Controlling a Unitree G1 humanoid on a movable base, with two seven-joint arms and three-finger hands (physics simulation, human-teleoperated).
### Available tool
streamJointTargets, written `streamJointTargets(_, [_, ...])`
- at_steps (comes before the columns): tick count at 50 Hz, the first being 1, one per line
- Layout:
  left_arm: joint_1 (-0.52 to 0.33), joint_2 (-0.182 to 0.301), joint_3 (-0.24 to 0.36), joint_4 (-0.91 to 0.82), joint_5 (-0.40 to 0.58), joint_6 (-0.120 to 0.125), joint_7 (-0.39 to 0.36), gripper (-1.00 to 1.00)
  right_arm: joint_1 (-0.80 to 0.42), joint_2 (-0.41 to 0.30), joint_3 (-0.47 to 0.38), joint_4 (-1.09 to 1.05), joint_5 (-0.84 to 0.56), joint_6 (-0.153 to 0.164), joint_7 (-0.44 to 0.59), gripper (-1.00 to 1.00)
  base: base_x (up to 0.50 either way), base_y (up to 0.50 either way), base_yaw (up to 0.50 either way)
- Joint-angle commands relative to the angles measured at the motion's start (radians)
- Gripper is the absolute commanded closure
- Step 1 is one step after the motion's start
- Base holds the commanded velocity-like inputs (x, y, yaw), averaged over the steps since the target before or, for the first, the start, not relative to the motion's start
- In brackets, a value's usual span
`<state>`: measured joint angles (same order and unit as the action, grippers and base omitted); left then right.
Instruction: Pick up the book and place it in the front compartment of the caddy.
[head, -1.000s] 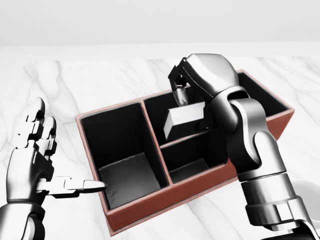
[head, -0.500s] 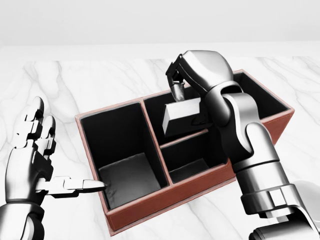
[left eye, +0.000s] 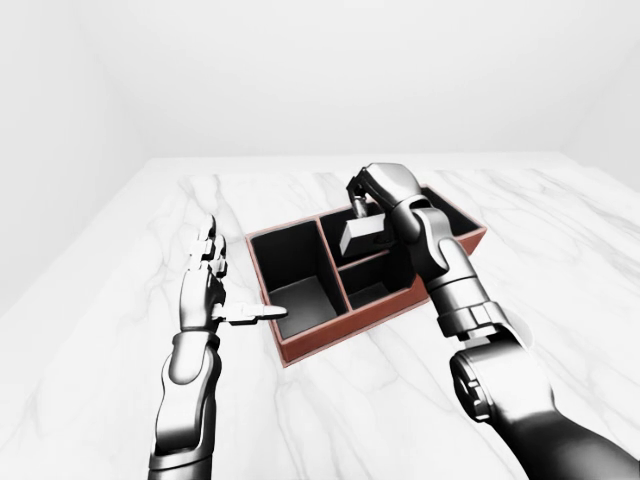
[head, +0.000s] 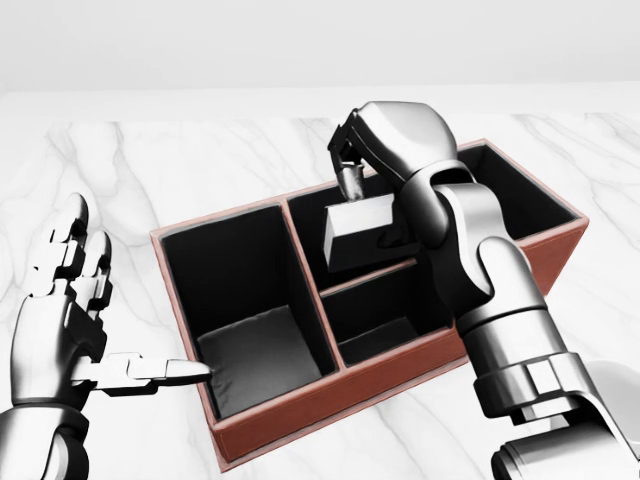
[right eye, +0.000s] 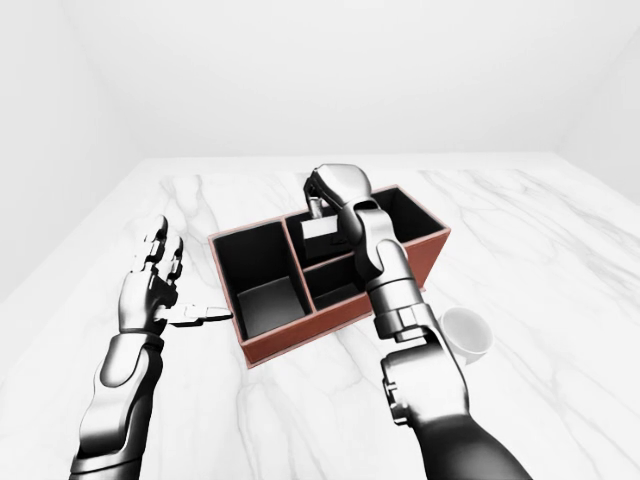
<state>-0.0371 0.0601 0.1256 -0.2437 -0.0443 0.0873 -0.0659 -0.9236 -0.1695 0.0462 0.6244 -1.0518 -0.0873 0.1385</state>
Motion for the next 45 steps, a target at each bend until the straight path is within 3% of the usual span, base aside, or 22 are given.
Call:
streamJointTargets(1, [-0.001, 0.000, 0.001, 0.003, -0.001, 0.000, 0.000, -1.00, -0.030, 0.006, -0.008, 0.019, 0.001, 0.000, -0.032, 1.00, 0.00, 0.00, 0.00])
streamJointTargets(16, [-0.003, 0.002, 0.003, 0.001, -0.004, 0.000, 0.002, -1.00, -0.077, 0.020, 0.000, 0.065, -0.002, 0.000, -0.047, 1.00, 0.00, 0.00, 0.00])
streamJointTargets(45, [-0.002, 0.002, 0.003, -0.004, -0.004, 0.000, 0.001, -1.00, -0.147, 0.024, 0.016, 0.291, -0.018, 0.000, -0.202, 1.00, 0.00, 0.00, 0.00])
